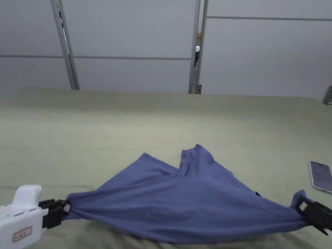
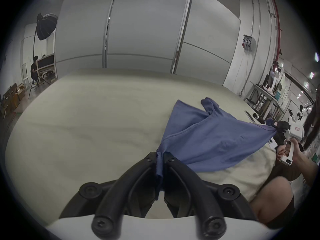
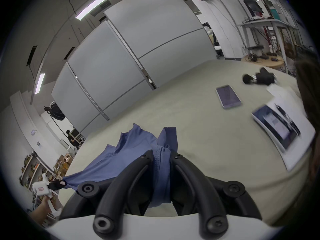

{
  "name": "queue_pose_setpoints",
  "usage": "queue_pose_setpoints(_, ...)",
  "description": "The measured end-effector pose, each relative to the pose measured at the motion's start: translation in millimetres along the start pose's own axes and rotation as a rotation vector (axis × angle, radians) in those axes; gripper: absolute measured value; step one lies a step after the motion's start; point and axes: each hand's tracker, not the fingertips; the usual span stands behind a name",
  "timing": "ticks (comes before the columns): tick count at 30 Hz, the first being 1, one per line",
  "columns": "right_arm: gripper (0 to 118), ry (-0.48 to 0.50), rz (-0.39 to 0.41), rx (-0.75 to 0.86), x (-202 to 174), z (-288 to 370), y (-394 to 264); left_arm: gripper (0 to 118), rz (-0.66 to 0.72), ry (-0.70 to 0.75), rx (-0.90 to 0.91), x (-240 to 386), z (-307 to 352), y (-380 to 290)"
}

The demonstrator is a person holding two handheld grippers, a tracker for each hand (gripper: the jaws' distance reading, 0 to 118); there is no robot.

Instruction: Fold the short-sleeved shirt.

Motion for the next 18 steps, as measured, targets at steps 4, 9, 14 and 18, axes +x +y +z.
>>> queue_pose_setpoints(4, 16, -0.026, -0.06, 0.01, 23, 46, -28, 7, 0.039, 0.013, -0.017, -6, 35, -46)
queue_pose_setpoints(9, 16, -0.071, -0.04, -0.044, 44, 76, -57, 7, 0.035, 0.014, -0.081, -7, 59, -90)
queue_pose_setpoints(14, 37, -0.115, 0.0, -0.114, 46, 69, -76, 56, 0.018, 0.069, -0.156, 4, 51, -114)
queue_pose_setpoints(18, 116, -0.14, 0.005, -0.029, 30, 96, -67, 118, 0.096, -0.033, -0.036, -2, 73, -100)
